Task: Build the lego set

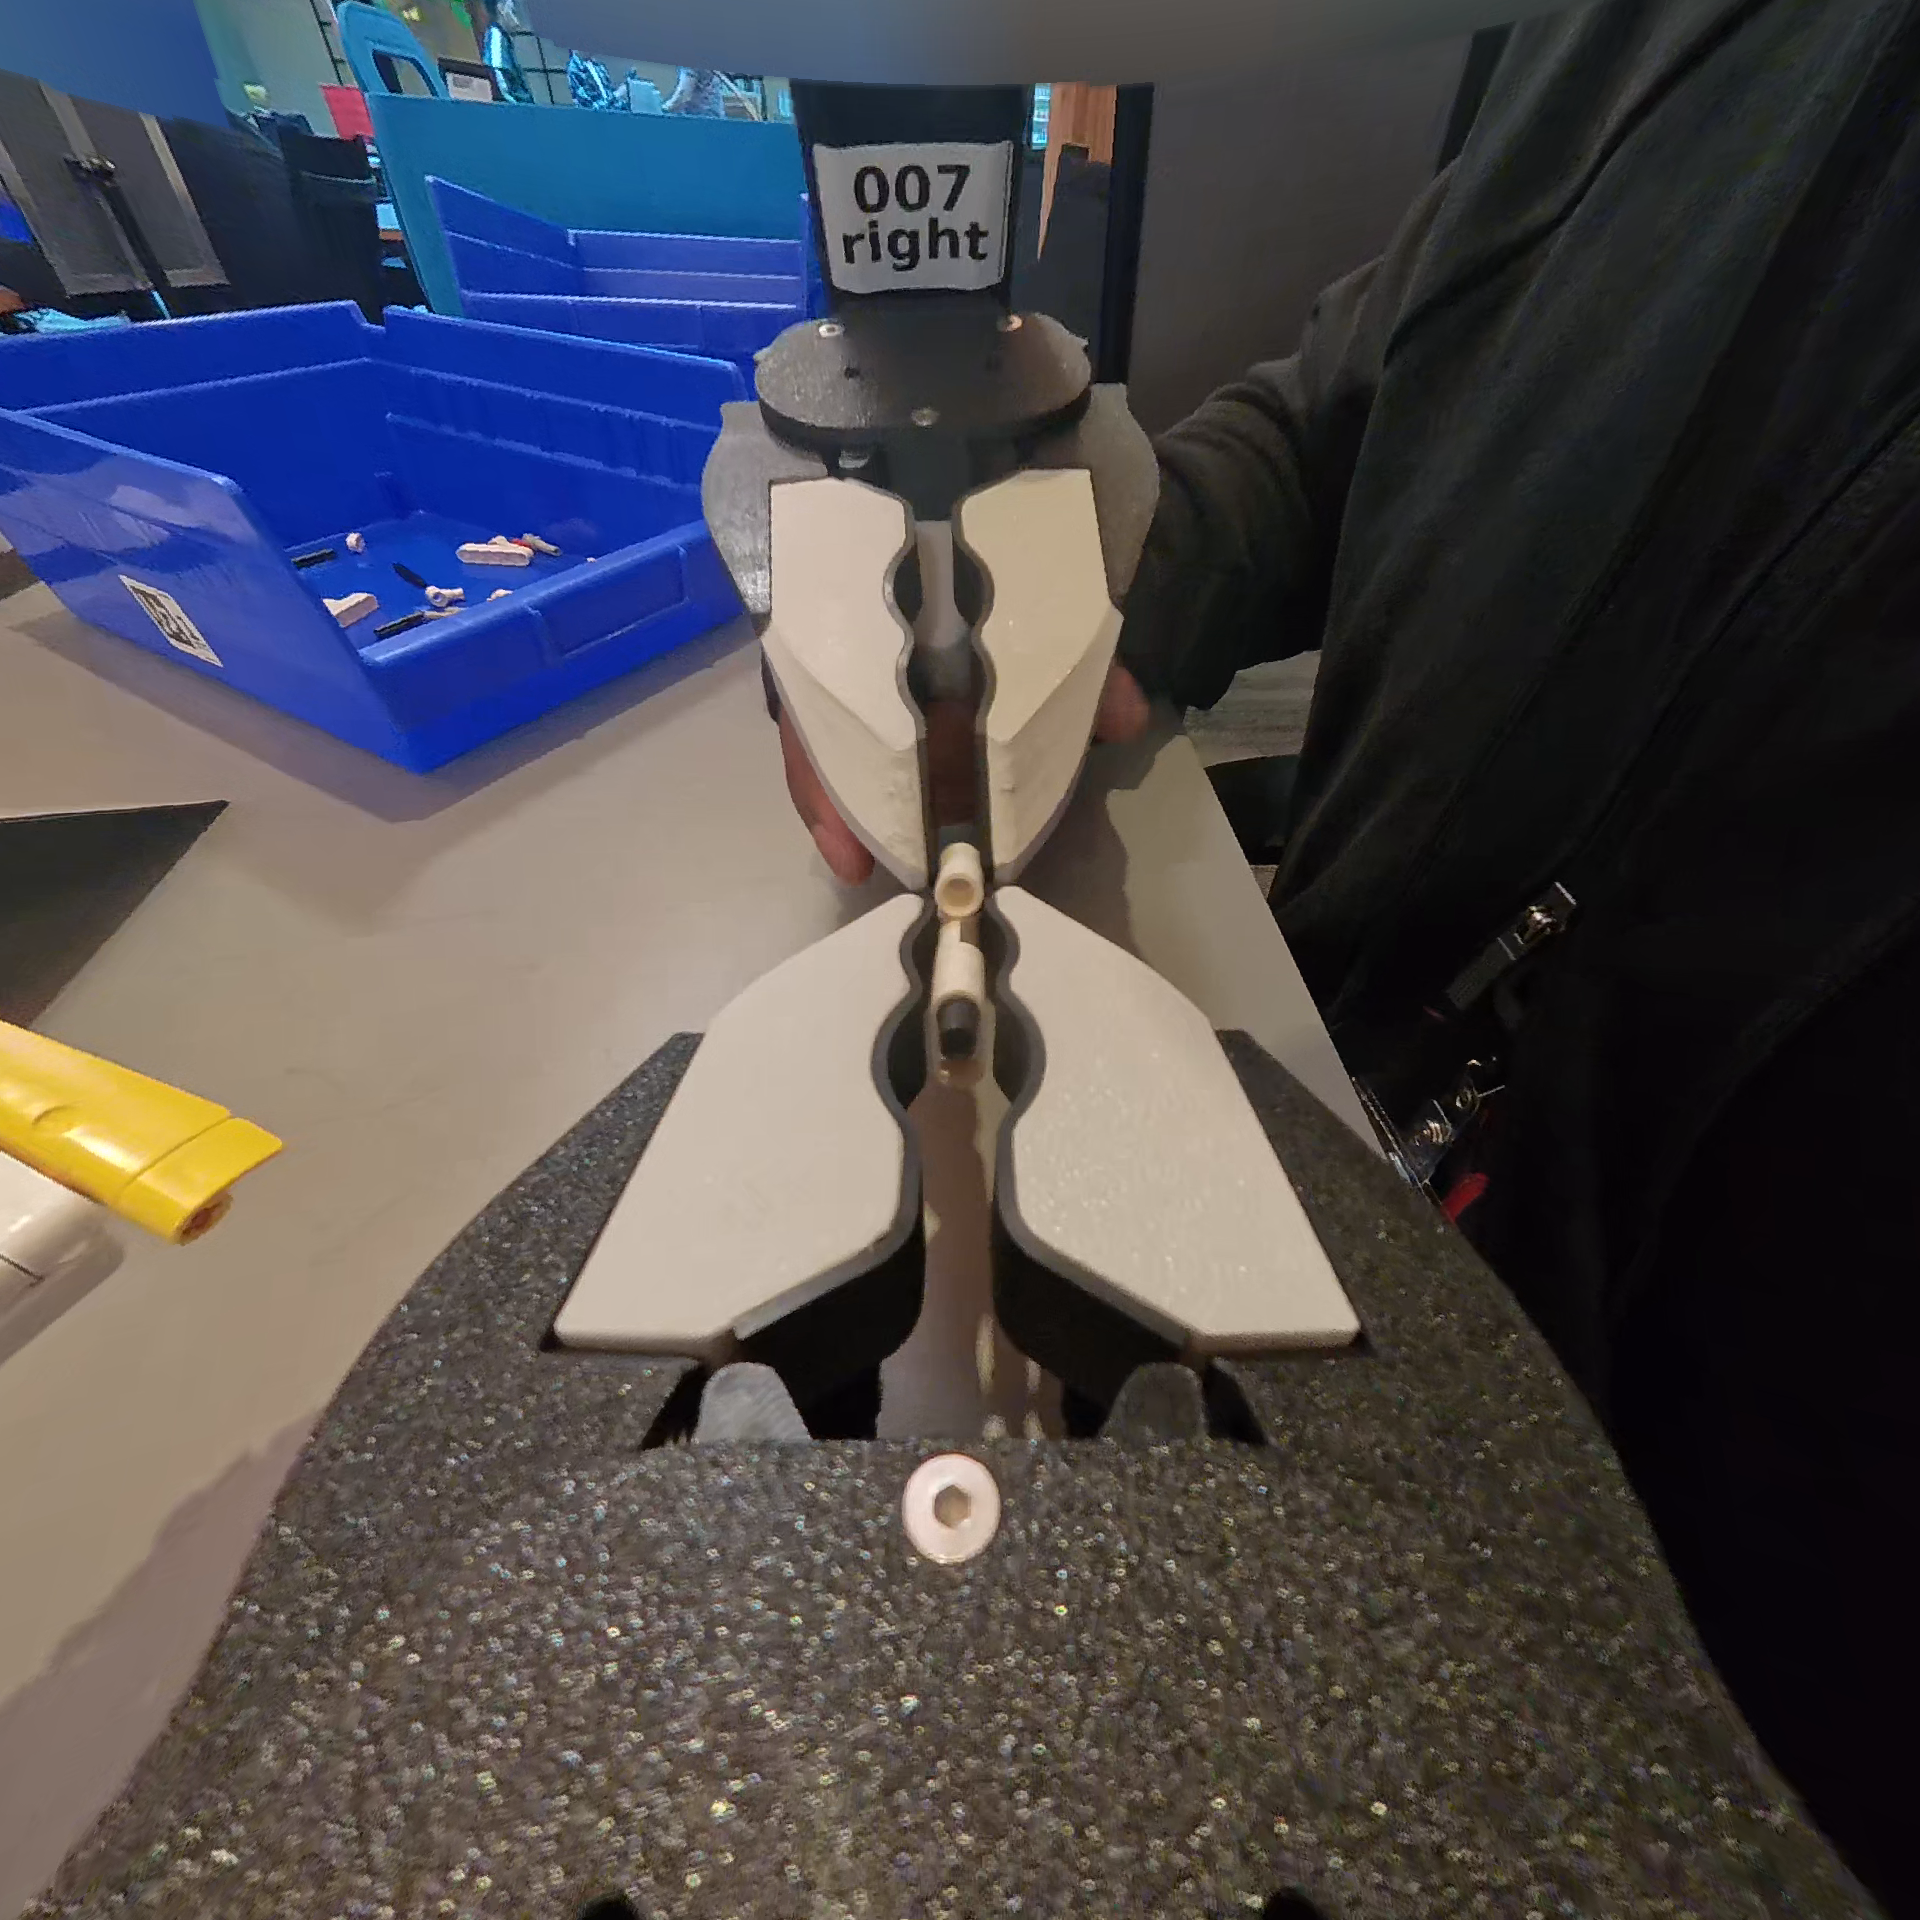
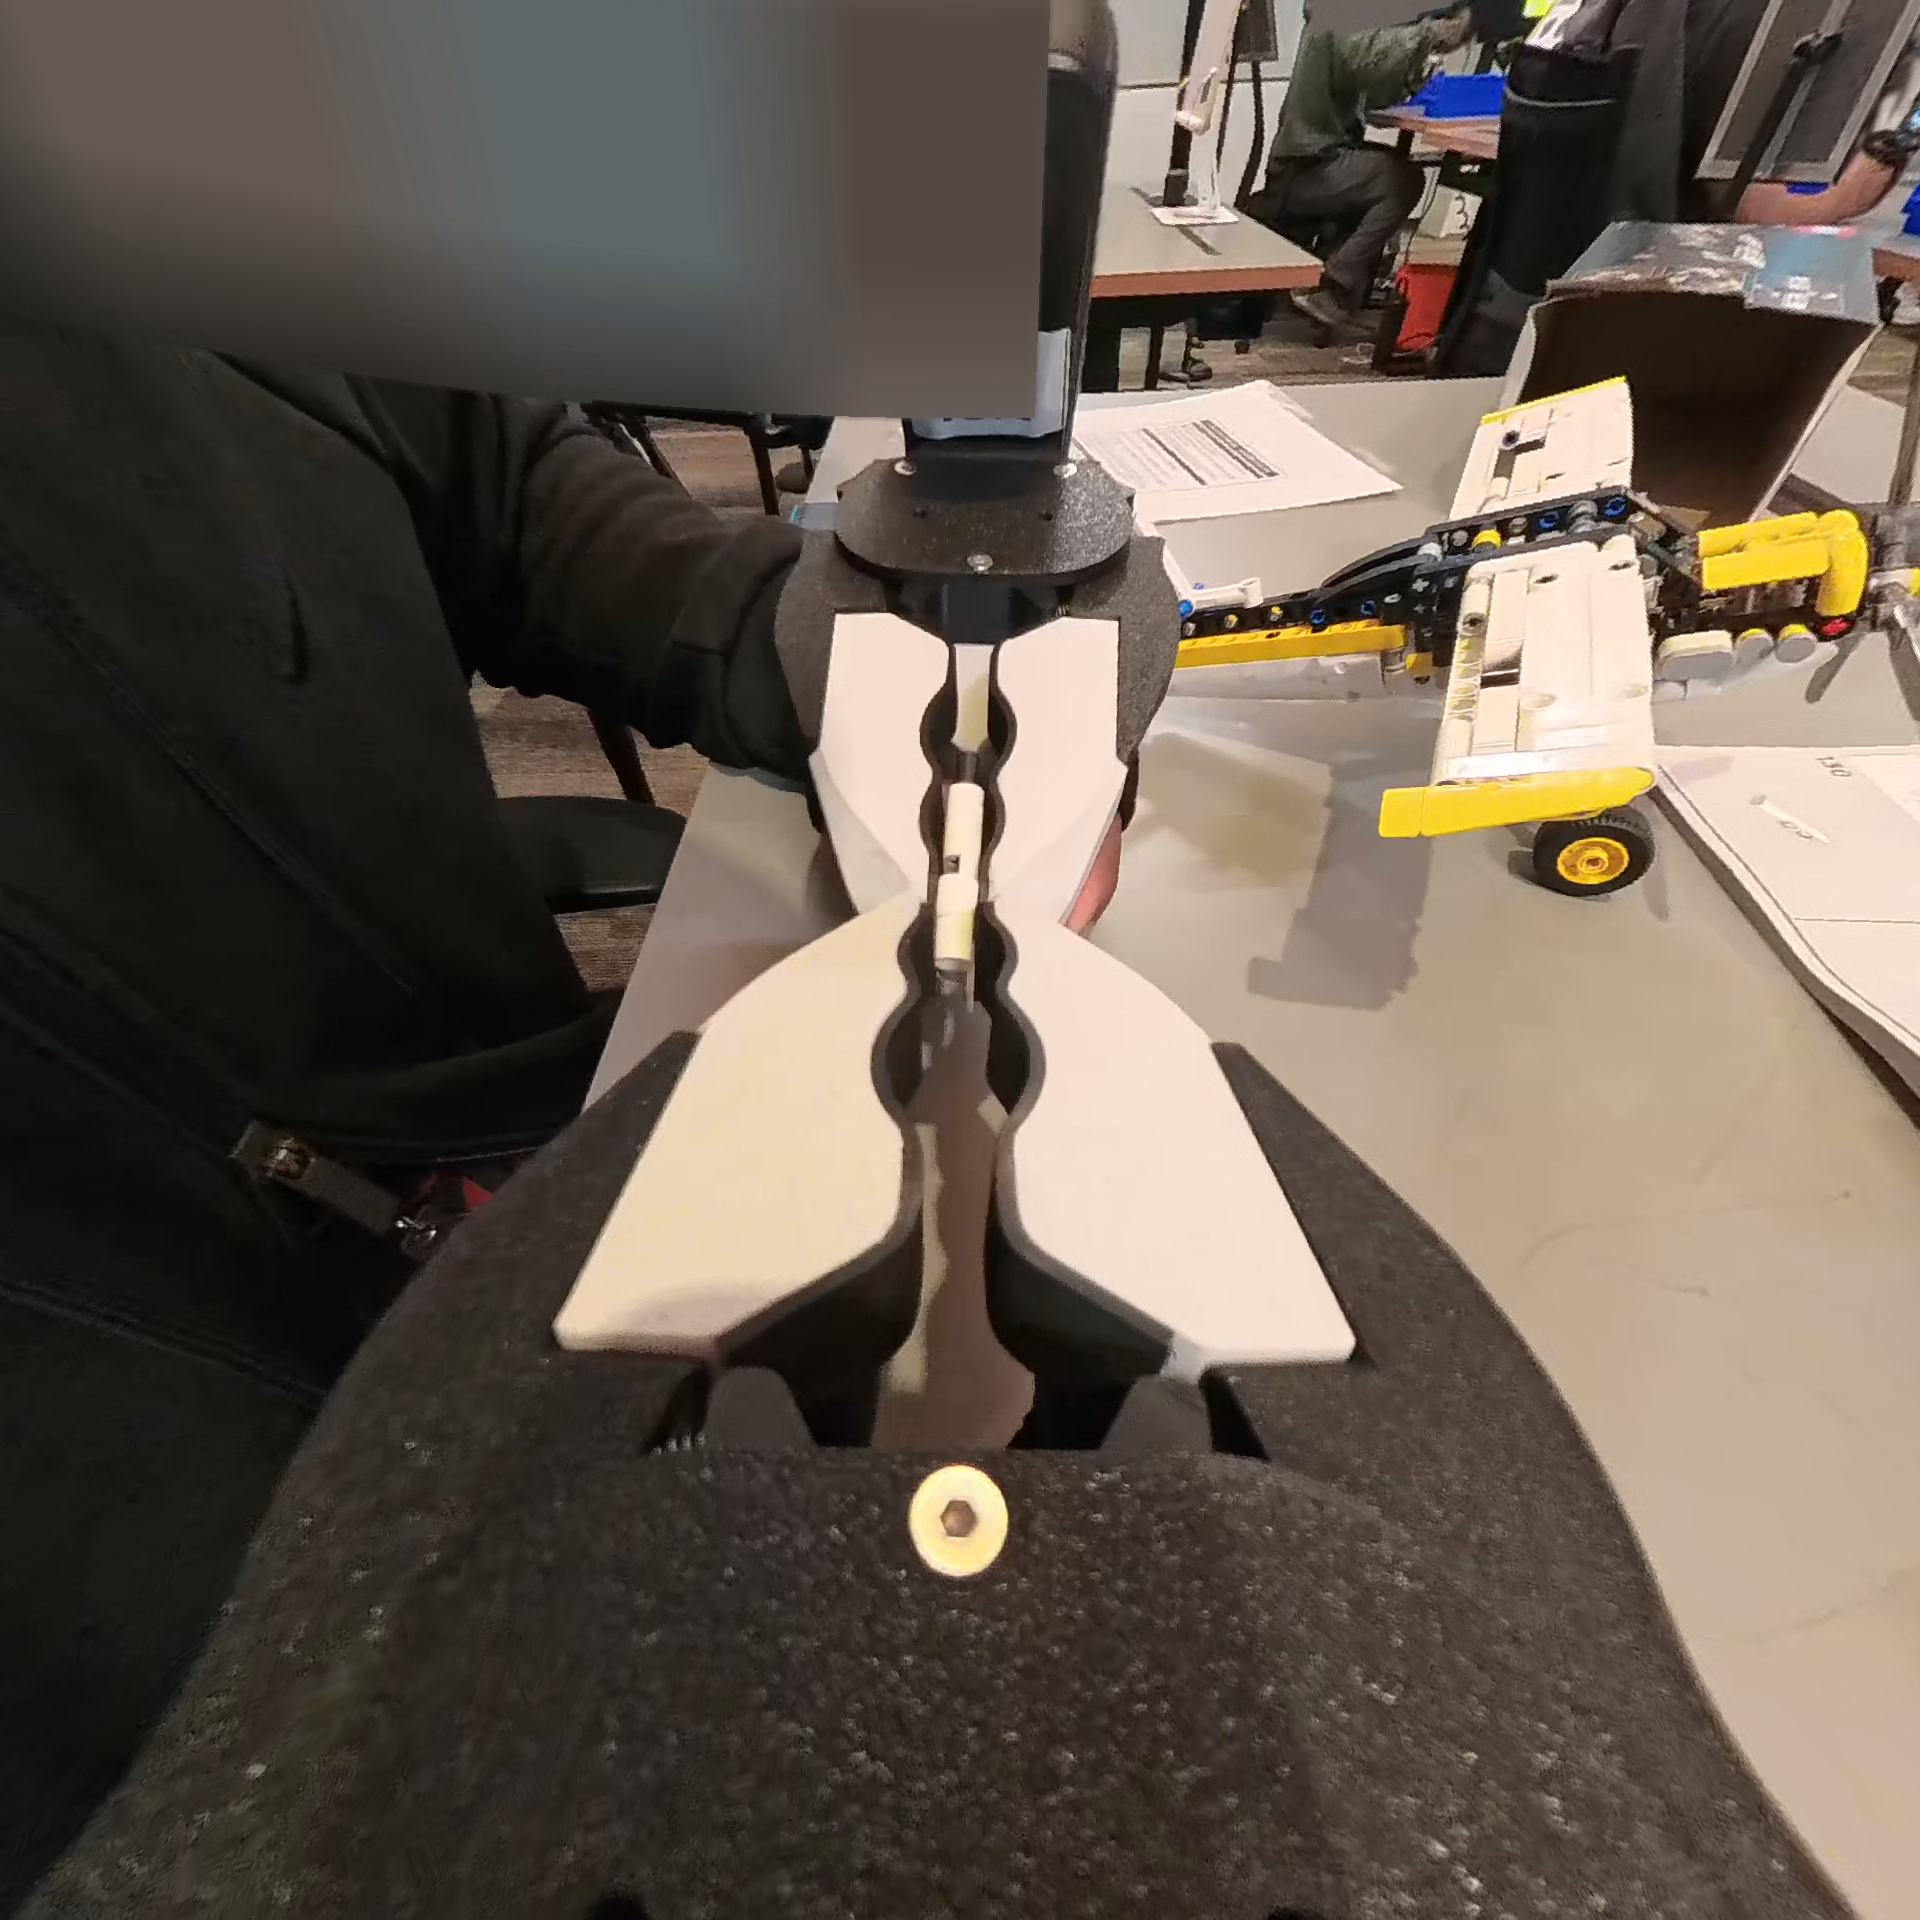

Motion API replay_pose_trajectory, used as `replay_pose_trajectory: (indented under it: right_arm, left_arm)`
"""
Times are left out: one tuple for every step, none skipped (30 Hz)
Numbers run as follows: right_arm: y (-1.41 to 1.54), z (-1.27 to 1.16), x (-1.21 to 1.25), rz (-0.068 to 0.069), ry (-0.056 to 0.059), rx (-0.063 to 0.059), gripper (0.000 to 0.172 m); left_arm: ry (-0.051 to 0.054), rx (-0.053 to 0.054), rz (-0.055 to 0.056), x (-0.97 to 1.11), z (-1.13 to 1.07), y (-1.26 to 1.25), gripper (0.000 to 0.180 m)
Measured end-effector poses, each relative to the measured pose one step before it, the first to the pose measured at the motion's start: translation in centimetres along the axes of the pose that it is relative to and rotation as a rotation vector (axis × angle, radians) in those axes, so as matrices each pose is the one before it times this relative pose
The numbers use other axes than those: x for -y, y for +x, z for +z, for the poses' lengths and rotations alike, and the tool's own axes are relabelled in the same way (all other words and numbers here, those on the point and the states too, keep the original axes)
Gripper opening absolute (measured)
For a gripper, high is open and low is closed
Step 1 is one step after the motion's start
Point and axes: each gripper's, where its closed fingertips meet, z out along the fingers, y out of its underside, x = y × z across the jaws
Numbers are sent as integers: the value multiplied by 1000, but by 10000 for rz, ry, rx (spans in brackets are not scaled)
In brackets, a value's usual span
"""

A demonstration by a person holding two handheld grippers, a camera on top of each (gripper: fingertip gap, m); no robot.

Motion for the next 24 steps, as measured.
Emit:
replay_pose_trajectory:
  right_arm:
    - [-47,1,-34,12,-4,41,7]
    - [5,-5,-13,33,16,8,7]
    - [46,-16,15,37,24,-12,7]
    - [33,-18,20,15,31,-31,6]
    - [94,-36,1,-13,28,-72,6]
    - [124,-62,-39,-16,16,-91,6]
    - [142,-102,-55,5,20,-85,6]
    - [162,-140,-48,48,23,-69,7]
    - [158,-139,-31,82,45,-48,6]
    - [105,-127,22,98,69,-15,7]
    - [70,-100,33,97,53,9,7]
    - [20,-77,6,56,-2,24,7]
    - [7,-27,-9,-8,-40,10,7]
    - [43,-41,40,-51,-9,-35,7]
    - [31,-20,71,-42,5,-28,7]
    - [10,-38,44,-17,-7,-10,7]
    - [27,-14,-11,-17,-25,-17,7]
    - [8,-8,-80,-23,-60,-10,7]
    - [-4,9,-64,-18,-40,-3,7]
    - [-11,9,-24,-6,-14,3,7]
    - [-5,10,-8,-5,-9,-1,7]
    - [11,7,8,-19,-13,-1,7]
    - [-19,9,12,-23,-10,25,7]
    - [-24,-6,39,-12,9,18,7]
  left_arm:
    - [-20,-46,-11,-19,18,45,7]
    - [2,7,-26,3,-5,-35,7]
    - [12,-5,-24,16,3,-21,7]
    - [13,13,-34,18,5,-51,7]
    - [11,46,-62,17,-2,-117,7]
    - [33,41,-84,38,-30,-127,7]
    - [108,10,-89,131,-111,-102,10]
    - [163,38,-90,200,-159,-141,12]
    - [139,61,-102,157,-163,-171,12]
    - [60,34,-113,67,-102,-133,12]
    - [3,15,-82,0,-33,-93,12]
    - [-11,48,-44,-3,10,-113,15]
    - [-43,32,-20,-51,48,-54,18]
    - [-94,15,11,-112,54,-21,19]
    - [-133,58,43,-173,56,-36,19]
    - [-90,6,71,-117,36,44,17]
    - [32,35,74,43,-17,32,14]
    - [76,47,46,89,-75,-14,13]
    - [70,7,-10,81,-64,-15,12]
    - [29,19,-32,32,-32,-52,12]
    - [-5,-15,-12,-3,8,9,11]
    - [-14,-14,27,-18,15,42,8]
    - [12,-23,53,7,3,77,8]
    - [26,-25,36,33,-18,65,8]
